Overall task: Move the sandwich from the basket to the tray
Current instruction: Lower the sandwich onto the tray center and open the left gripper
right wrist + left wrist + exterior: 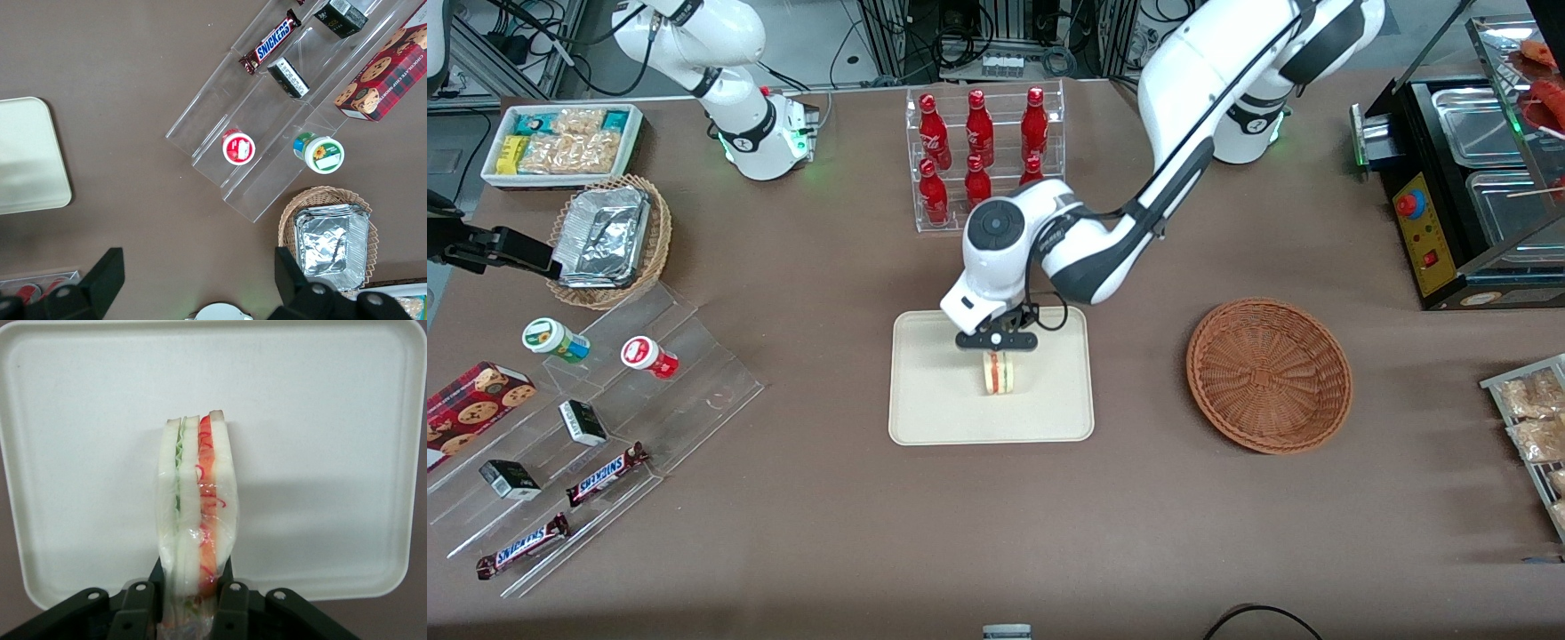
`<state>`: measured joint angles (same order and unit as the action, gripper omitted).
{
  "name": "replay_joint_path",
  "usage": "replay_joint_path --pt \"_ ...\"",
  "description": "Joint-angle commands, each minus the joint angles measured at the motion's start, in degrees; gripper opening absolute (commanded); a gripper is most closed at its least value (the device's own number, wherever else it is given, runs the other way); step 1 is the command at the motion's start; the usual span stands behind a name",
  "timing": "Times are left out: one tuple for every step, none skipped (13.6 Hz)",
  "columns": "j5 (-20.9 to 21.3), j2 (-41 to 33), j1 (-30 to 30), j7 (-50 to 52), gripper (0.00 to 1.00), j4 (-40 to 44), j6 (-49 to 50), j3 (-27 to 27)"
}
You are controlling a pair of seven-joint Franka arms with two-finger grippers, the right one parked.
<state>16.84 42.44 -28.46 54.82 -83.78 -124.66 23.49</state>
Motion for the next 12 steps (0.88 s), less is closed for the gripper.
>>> replay_joint_path --pt "2.5 3.2 -1.2 1.1 0.32 5.3 0.9 -0.4" --pt "2.9 3.3 -1.3 1.3 0.32 5.3 0.8 -0.4" --pt "3.0 3.4 -1.3 1.3 0.32 5.6 0.3 -0.4" --pt "3.0 4.0 -1.3 1.1 0.32 5.6 -0.9 -0.4" --pt "3.0 4.3 -1.3 1.0 0.32 5.6 -1.3 -0.4" --pt "3.1 4.3 -1.4 0.9 0.32 5.6 -1.3 -0.4" --pt "3.2 4.2 -1.4 0.9 0.32 5.4 -1.2 -0.4" --pt "3.2 4.3 -1.5 0.9 0.35 5.3 -1.2 -0.4" --pt "3.3 4.3 -1.5 1.0 0.37 5.2 -1.2 -0.4" --pt "3.4 4.2 -2.1 1.2 0.46 5.1 -1.1 -0.4" --pt "3.4 4.3 -2.2 1.2 0.75 5.0 -1.0 -0.5" --pt "3.4 4.2 -2.2 1.3 0.93 5.0 -0.9 -0.5"
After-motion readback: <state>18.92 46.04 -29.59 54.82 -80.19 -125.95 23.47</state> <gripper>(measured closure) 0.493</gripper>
